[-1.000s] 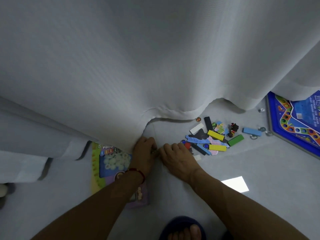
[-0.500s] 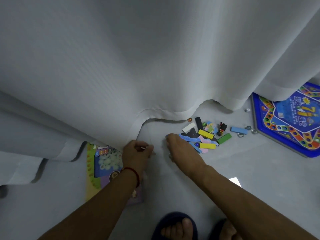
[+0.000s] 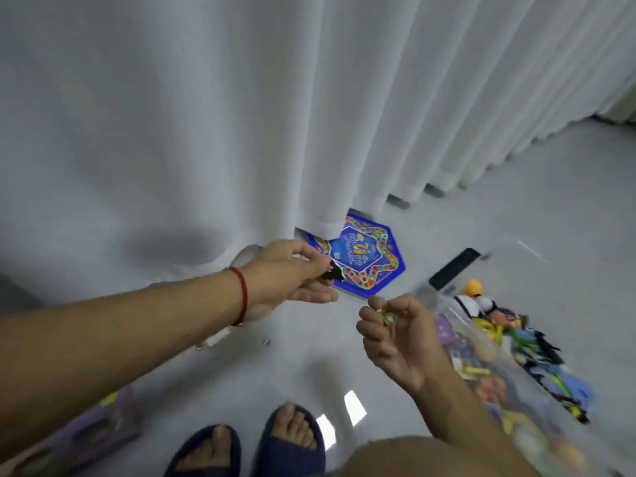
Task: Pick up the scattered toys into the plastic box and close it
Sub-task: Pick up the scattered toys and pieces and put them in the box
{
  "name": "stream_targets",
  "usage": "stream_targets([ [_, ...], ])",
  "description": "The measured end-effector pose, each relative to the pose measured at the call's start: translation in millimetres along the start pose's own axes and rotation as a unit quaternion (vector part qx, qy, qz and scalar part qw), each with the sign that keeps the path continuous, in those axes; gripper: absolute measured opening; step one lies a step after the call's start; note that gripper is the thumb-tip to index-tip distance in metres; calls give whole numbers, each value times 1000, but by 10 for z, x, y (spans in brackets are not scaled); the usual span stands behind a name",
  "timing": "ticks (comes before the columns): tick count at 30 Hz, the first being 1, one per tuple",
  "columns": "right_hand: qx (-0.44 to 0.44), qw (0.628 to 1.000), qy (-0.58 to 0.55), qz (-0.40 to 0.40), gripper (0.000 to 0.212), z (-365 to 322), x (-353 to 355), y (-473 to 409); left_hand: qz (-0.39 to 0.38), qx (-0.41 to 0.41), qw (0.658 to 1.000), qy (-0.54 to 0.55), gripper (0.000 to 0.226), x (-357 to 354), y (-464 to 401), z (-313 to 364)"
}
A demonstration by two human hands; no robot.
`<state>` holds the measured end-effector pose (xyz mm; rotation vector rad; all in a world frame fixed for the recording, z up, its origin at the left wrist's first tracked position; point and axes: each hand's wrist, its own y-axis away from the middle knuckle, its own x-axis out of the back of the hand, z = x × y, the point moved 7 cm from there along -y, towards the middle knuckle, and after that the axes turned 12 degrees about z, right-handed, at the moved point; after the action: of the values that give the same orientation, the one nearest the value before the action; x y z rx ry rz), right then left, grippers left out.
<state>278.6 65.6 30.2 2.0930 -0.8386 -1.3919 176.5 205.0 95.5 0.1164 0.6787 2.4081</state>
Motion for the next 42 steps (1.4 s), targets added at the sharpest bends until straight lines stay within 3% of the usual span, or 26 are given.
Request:
stream_targets([
  [2,45,998,22,43,19,-456,278,360,-59,5,998,-38,12,-555,161,212],
  [4,116,982,36,142,17,-965,690,665,-97,5,994,-50,9,-1142,273,365],
  [6,171,953,-38,246,24,-1383,1129,951,-125,-1,990,-71,10,-1761,315,431],
  [8,207,918,-131,310,41,-1659,1476,1198,-150,22,984,-92,27,-2310,373,433],
  [10,224,900,-177,329,55,-1821,1658,1381,-168,38,979,-105,49,-2697,449,449],
  [13,256,889,-172,340,65,-1943,1799,1588,-166,70,981,-72,58,-2904,533,473],
  [16,301,874,-129,359,59,-1970,1843,1680,-157,56,978,-127,54,-2622,501,479],
  [20,313,900,-18,302,45,-1782,1524,1467,-67,-21,964,-258,33,-1506,184,532],
  [23,288,913,127,259,37,-1465,1019,1079,14,-37,912,-409,21,-356,-41,483],
  [26,254,892,302,219,28,-1079,471,549,47,-6,850,-525,26,665,-96,320],
  [29,226,823,497,156,22,-628,48,-38,71,-53,800,-594,23,1271,-112,93],
  [30,218,777,576,128,21,-440,-70,-277,76,-73,790,-604,17,1417,-136,-15],
  [32,208,646,731,71,24,-81,-228,-749,94,-95,786,-604,18,1679,-244,-308],
  [34,202,539,817,30,40,186,-351,-1135,129,-100,783,-600,23,1934,-424,-636],
  [38,211,446,869,-31,65,344,-639,-1828,205,-57,788,-578,44,2376,-884,-1236],
  [42,253,377,890,-33,73,123,-934,-2577,278,-22,762,-584,54,2601,-1263,-1601],
])
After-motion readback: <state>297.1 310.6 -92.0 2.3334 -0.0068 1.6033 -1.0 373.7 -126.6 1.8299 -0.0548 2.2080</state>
